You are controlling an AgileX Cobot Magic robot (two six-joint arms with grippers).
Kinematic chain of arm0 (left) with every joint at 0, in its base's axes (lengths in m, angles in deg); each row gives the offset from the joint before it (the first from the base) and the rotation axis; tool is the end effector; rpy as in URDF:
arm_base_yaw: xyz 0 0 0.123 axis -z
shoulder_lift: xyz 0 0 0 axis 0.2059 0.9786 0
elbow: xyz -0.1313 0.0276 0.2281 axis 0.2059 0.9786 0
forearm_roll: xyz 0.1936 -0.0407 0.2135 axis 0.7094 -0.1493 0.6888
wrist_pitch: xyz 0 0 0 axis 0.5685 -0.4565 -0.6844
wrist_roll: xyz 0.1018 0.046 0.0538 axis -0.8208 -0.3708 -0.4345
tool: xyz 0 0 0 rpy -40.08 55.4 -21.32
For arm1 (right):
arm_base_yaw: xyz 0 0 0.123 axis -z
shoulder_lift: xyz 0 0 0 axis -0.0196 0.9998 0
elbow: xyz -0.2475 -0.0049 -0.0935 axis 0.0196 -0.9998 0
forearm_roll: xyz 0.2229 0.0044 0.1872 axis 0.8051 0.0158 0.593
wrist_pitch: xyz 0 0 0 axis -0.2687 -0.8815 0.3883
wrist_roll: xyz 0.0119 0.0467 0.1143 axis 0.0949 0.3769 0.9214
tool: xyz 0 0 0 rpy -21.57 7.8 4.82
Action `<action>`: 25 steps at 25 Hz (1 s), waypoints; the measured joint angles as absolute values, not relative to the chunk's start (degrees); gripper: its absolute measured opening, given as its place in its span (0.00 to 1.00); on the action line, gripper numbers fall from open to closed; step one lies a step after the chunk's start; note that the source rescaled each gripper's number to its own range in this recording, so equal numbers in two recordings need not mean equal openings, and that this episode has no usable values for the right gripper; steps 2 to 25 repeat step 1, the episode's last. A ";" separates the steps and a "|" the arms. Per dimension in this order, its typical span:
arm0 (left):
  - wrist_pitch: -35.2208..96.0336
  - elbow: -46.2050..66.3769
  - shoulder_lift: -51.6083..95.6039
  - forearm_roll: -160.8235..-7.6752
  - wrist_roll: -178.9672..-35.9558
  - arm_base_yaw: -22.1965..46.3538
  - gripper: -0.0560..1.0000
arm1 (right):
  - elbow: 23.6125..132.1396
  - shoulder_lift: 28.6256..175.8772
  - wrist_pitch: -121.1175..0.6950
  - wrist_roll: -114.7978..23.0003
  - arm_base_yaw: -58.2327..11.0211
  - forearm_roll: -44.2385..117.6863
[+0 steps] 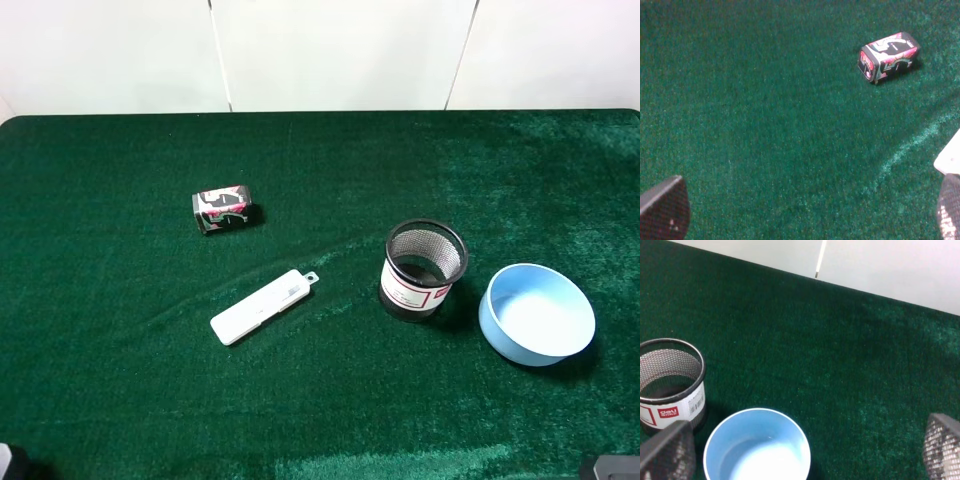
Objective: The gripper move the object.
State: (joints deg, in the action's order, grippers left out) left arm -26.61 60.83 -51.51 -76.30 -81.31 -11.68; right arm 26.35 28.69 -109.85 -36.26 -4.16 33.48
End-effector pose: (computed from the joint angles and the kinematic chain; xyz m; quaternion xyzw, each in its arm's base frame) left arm 0.0782 -0.0108 0.2833 0.0623 0.8479 -0.0130 0.5263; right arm 0.0796 0.0160 0.2859 -0.1363 0.8305 0.0032 0.5400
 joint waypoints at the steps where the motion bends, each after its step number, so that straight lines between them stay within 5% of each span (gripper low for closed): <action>1: -26.61 60.83 -51.51 -76.30 -81.31 -11.68 1.00 | 26.35 28.69 -109.85 -36.26 -4.16 33.48; 25: -26.61 60.83 -51.51 -76.30 -81.31 -11.68 1.00 | 26.35 28.69 -109.85 -36.26 -4.16 33.48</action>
